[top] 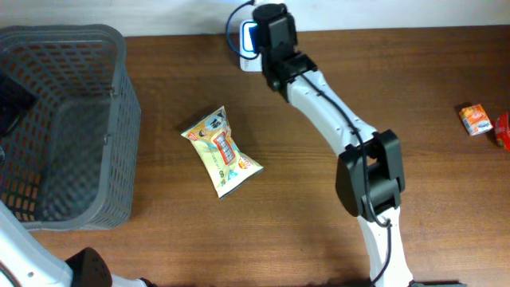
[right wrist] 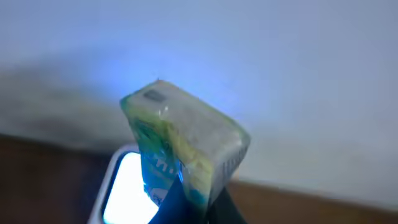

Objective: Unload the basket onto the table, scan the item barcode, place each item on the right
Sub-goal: 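Lift the tissue pack up to the white scanner, then carry the tissue pack to the right edge beside the orange box, release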

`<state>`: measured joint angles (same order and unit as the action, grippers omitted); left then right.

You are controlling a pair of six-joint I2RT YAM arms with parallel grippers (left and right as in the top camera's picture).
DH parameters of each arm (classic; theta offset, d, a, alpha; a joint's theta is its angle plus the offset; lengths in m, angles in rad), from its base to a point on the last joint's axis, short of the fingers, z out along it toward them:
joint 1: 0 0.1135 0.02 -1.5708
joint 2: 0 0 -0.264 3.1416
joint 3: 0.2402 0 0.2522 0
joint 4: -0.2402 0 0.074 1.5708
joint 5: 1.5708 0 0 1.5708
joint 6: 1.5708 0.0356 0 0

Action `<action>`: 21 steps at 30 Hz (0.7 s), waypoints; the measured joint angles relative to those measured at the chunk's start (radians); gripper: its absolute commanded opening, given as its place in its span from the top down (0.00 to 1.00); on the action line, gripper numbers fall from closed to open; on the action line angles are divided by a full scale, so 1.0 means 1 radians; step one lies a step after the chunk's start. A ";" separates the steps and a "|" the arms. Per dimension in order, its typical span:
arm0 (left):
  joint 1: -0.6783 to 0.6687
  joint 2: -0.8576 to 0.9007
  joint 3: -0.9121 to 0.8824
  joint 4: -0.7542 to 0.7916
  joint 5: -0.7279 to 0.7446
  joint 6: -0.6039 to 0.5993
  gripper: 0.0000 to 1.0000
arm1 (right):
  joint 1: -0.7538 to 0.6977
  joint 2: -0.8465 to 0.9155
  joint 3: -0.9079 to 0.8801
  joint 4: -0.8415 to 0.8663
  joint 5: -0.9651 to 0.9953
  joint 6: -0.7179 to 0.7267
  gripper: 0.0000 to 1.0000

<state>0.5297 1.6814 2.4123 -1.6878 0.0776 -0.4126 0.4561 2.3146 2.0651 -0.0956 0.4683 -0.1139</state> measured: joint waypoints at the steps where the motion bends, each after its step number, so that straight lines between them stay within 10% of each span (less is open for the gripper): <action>1: 0.000 0.000 0.000 0.000 0.000 0.000 0.01 | 0.005 0.009 0.001 0.037 0.022 -0.063 0.96; 11: 0.000 0.000 0.000 0.000 0.000 0.000 0.01 | 0.011 0.137 0.001 0.158 0.005 -0.542 0.96; 21: 0.000 0.000 0.000 0.000 0.000 0.000 0.01 | 0.009 0.116 0.002 0.022 0.122 -0.169 0.96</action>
<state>0.5297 1.6814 2.4123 -1.6875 0.0776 -0.4126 0.4652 2.4310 2.0666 -0.0738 0.5900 -0.2825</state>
